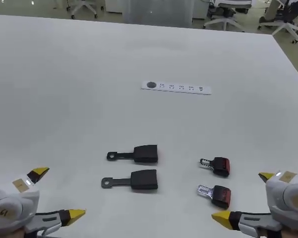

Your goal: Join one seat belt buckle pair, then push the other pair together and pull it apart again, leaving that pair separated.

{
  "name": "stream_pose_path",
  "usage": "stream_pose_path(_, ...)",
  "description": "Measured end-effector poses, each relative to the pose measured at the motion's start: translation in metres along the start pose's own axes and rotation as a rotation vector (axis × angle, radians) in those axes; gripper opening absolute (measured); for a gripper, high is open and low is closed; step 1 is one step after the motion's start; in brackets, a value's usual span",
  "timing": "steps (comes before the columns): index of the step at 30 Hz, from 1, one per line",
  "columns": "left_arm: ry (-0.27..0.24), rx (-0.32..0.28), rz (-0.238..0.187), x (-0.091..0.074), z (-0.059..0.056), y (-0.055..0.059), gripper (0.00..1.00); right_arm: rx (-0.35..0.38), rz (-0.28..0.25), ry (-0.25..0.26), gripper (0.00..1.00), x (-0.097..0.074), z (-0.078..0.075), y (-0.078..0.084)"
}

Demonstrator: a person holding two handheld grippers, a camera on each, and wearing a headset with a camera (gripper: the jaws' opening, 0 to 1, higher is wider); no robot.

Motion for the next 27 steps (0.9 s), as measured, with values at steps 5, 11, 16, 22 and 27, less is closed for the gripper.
stream_pose_path(5,0.002,0.058,0.022,0.002,-0.003,0.003,0.94,0.016,-0.027,0.005,1.0,-0.002,-0.004,-0.005)
stream_pose_path(11,-0.001,0.05,0.019,0.0,-0.003,0.002,0.94,-0.001,-0.049,0.021,1.0,-0.004,-0.007,-0.01)
stream_pose_path(16,0.007,0.094,0.018,0.001,-0.007,-0.001,1.0,-0.017,-0.062,0.02,1.0,-0.009,-0.008,-0.013)
stream_pose_path(22,0.019,0.089,0.026,0.0,-0.008,-0.002,1.0,-0.033,-0.081,0.016,1.0,-0.015,-0.01,-0.017)
stream_pose_path(27,0.046,0.062,0.064,-0.009,-0.008,-0.007,0.88,-0.029,-0.091,0.024,1.0,-0.021,-0.015,-0.017)
Point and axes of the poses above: the centre of the closed fingertips' face, and the gripper's own axes: x roughly forward along the fingers, z roughly to its left, y roughly out of its underside, the point moved 1 cm from there along -x, roughly backward along the fingers, and after that the axes turned 2 degrees about z, right-handed, at the moved point
